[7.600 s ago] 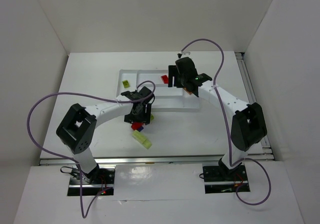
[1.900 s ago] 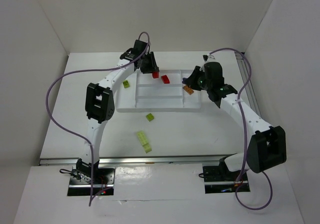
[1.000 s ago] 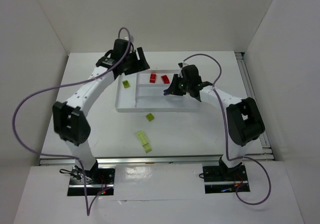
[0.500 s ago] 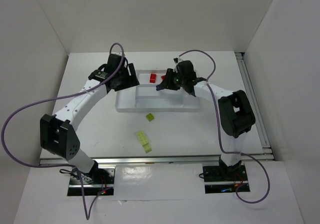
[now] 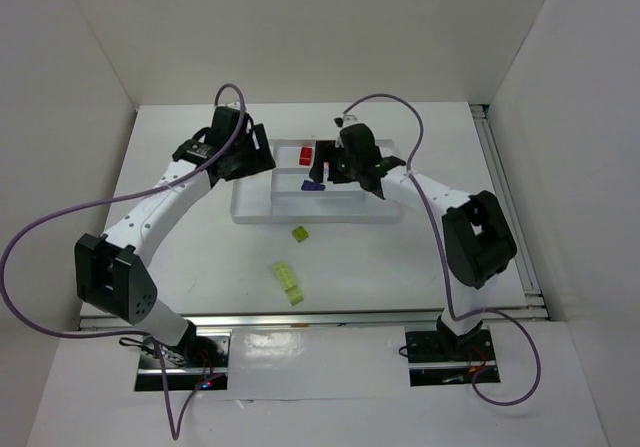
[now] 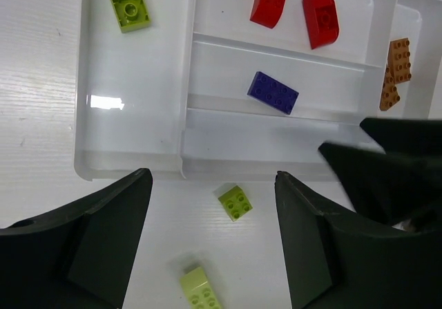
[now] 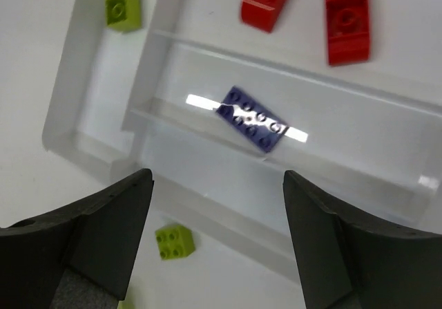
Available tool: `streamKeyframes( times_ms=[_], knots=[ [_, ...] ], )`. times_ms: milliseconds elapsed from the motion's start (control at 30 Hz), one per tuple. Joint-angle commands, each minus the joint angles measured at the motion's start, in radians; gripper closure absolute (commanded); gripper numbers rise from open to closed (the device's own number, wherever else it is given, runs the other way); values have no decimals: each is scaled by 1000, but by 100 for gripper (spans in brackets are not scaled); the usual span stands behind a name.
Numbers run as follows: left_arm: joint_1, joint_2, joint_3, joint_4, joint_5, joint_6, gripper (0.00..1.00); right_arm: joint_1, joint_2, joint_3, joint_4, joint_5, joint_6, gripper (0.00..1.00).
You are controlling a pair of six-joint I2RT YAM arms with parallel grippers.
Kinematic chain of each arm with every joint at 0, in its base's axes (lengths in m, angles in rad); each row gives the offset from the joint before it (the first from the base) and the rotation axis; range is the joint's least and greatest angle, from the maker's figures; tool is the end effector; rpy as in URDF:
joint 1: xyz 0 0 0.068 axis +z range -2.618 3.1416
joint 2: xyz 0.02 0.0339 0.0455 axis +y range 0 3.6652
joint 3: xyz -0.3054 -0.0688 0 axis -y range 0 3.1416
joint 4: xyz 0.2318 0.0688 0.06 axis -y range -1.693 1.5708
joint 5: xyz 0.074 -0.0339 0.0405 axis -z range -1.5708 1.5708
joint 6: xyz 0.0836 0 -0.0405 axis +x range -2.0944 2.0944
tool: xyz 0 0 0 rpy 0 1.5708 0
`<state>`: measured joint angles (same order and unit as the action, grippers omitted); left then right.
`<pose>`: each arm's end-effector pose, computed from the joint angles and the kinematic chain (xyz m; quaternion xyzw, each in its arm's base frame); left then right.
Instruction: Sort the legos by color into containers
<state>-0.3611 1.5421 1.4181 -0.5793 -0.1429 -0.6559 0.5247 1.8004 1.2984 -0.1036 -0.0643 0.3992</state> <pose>0.3487 -0.1190 0.3483 -0.1626 0.8909 -0.1475 0.3977 0.3876 0.2306 0.2623 -0.0704 0.8827 0.2322 0.4025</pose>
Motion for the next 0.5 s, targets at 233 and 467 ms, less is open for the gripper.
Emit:
streamKeyframes(
  times_ms=[233,467],
  knots=[
    [85,-51,35,-85,-67,10,19,270,-110,-116,-136,61,-140,16],
    [116,-73,13,-76,-47,10,19,345,31,-73,-136,127,-160,16]
  ],
)
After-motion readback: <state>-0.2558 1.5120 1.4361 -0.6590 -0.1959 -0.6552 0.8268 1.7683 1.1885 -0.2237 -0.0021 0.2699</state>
